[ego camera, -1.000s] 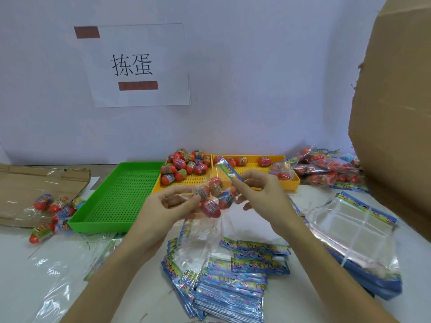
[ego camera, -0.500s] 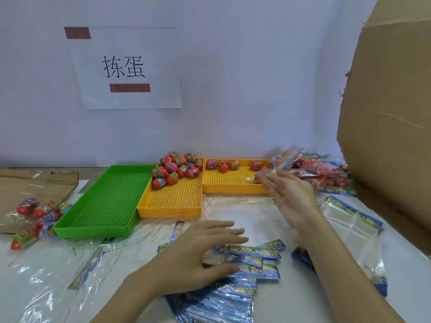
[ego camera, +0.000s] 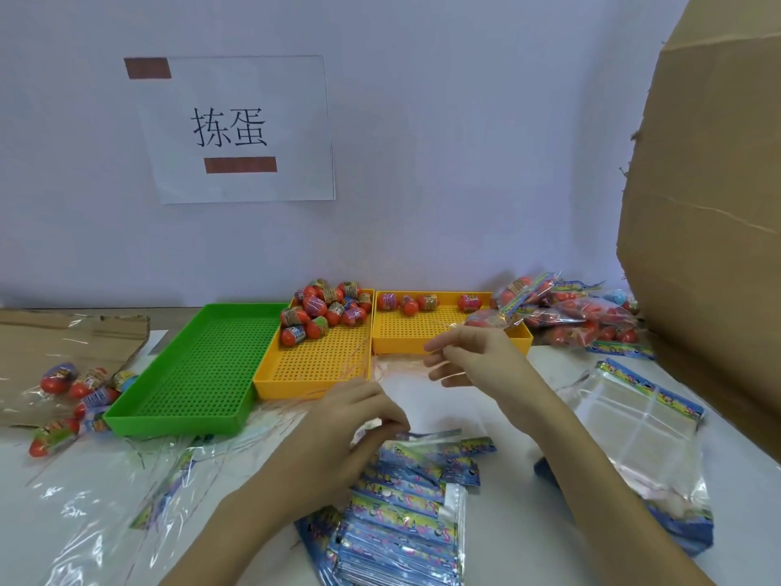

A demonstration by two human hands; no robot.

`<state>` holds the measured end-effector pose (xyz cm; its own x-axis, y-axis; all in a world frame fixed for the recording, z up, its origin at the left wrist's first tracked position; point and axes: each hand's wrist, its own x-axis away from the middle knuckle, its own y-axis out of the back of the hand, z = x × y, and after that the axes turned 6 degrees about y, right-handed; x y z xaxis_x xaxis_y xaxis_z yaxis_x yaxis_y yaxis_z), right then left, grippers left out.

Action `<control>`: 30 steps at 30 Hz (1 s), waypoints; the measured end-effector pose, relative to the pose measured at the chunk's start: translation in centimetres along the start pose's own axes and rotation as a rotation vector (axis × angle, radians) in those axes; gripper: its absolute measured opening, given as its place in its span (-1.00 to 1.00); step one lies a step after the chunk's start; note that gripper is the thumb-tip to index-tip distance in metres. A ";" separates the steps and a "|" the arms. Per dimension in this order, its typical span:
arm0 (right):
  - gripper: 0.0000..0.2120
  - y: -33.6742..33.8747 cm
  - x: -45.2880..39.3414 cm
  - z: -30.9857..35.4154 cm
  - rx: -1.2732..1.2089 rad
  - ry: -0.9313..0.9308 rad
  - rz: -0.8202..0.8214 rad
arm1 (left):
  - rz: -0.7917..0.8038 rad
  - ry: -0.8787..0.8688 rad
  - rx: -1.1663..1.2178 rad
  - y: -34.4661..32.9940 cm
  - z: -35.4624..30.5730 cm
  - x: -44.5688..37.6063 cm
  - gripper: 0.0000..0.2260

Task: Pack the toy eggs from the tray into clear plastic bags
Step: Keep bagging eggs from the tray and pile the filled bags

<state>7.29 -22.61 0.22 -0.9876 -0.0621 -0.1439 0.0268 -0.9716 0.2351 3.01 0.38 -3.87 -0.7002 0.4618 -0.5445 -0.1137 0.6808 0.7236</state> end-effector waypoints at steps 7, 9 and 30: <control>-0.52 -0.1 0.4 0.6 -0.083 0.106 0.446 | -0.439 0.421 0.629 1.1 -0.6 -0.9 -0.80; -0.62 0.1 0.7 0.7 -0.059 0.126 0.528 | -0.518 0.536 0.712 1.5 -0.4 -0.9 -0.82; -0.75 0.1 0.1 0.4 -0.237 0.136 0.017 | -0.225 0.760 0.771 3.0 0.6 -0.6 -0.81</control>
<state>7.14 -22.65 0.60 -0.9573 -0.0932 -0.2738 0.0943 -0.9955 0.0092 3.54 2.50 -1.58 -0.9993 -0.0067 -0.0364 -0.0082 0.9992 0.0387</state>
